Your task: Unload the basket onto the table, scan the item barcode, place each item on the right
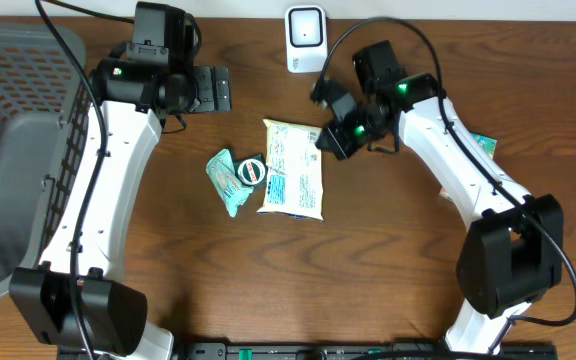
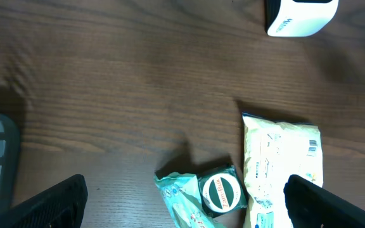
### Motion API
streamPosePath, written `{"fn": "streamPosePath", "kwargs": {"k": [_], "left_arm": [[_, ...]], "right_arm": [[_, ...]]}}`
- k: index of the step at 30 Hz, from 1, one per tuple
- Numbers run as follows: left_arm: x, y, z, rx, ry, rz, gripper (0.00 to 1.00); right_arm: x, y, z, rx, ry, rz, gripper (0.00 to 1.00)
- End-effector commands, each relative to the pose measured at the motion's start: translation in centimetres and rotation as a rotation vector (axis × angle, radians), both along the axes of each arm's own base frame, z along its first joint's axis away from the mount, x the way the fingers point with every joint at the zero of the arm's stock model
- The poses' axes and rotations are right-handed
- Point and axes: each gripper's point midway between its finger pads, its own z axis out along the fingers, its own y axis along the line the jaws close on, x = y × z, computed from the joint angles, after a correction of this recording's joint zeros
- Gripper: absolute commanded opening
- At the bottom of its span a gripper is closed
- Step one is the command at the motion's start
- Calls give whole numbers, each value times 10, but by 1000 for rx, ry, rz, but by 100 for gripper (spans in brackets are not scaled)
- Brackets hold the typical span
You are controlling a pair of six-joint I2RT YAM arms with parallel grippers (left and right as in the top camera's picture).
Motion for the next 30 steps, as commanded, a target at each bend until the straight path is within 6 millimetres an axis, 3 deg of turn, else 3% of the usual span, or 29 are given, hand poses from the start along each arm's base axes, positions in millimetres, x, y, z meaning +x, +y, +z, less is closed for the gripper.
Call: {"fn": "streamPosePath", "kwargs": {"k": [1,5,9,13,21,30], "left_arm": [[0,1,6,0,-13,9,98],[0,1,6,0,-13,9,98],[0,1,6,0,-13,9,98],[0,1,6,0,-13,9,98],[0,1,6,0,-13,9,98],[0,1,6,0,-13,9,98]], "right_arm": [[-6,22,-13,73,152,-158,9],[-10,50,-42,116,253,-317,9],[-15,83,-57,173,262,-350,8],[-15,94,-70,120,206,-417,2],[-43,99,-87,-2,212,-410,1],[-71,70,-105,-155,316,-426,1]]}}
